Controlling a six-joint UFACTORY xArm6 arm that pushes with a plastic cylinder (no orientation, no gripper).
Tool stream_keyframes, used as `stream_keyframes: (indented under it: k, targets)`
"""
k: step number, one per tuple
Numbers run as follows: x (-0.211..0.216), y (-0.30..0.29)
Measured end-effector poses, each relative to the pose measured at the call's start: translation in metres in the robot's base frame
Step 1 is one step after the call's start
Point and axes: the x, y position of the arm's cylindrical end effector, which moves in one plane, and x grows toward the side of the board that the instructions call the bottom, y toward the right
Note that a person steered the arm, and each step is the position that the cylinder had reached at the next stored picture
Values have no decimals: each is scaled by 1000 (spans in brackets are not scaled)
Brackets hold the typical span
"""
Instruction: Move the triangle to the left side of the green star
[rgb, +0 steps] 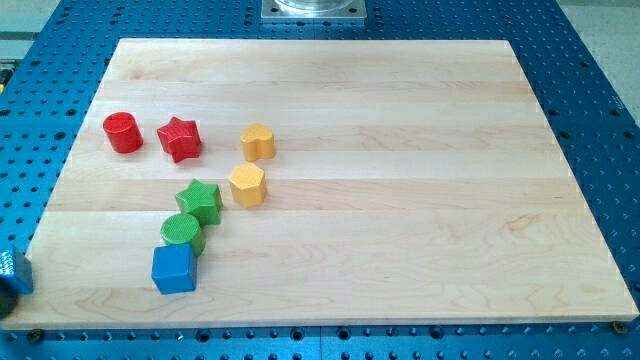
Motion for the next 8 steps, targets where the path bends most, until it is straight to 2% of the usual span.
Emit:
stream_keyframes:
  k: [2, 3, 5, 7, 8]
  targets:
    - [-30, 26]
    - [6, 19]
    - [-37, -1]
    - [-94, 36]
    - [-96, 57]
